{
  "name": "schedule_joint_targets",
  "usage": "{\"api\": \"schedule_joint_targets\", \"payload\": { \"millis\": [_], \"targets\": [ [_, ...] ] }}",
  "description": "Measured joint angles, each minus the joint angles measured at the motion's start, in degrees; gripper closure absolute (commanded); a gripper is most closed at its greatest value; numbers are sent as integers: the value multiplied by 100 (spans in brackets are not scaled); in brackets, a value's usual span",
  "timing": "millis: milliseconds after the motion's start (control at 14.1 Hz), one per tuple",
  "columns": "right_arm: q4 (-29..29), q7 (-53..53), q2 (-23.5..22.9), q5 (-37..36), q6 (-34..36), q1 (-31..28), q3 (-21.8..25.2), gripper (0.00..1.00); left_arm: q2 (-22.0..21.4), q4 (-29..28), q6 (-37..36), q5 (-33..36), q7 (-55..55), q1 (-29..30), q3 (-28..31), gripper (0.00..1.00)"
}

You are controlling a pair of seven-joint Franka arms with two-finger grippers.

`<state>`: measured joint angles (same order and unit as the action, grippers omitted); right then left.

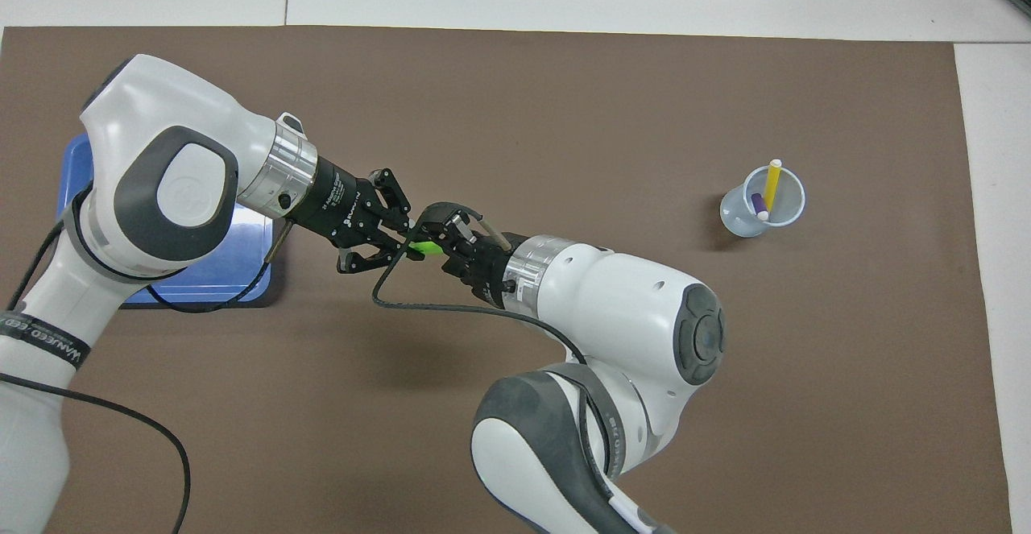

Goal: Transfer and insert pens with both arms
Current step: 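Grasp the green pen's free end with the right gripper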

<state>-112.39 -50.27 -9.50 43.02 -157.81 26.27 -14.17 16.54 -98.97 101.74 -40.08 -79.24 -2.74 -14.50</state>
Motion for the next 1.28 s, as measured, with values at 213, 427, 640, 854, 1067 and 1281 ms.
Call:
{"api": "schedule_joint_targets", "payload": {
  "millis": [213,427,640,854,1067,1281],
  "targets": [
    [-7,148,-3,0,0,-13,26,36,-11,0,4,0,-5,0,5,100],
    [-32,275,-11,0,0,-32,43,36,-19,0,4,0,-5,0,5,100],
    [-42,355,-14,0,0,-40,52,46,-22,0,4,0,-5,0,5,100],
    [-46,358,-15,0,0,-40,54,56,-22,0,4,0,-5,0,5,100],
    [-49,354,-15,0,0,-39,53,57,-23,0,4,0,-5,0,7,100],
    [-50,354,-15,0,0,-39,53,88,-23,0,8,0,-5,0,7,100]
  ]
}}
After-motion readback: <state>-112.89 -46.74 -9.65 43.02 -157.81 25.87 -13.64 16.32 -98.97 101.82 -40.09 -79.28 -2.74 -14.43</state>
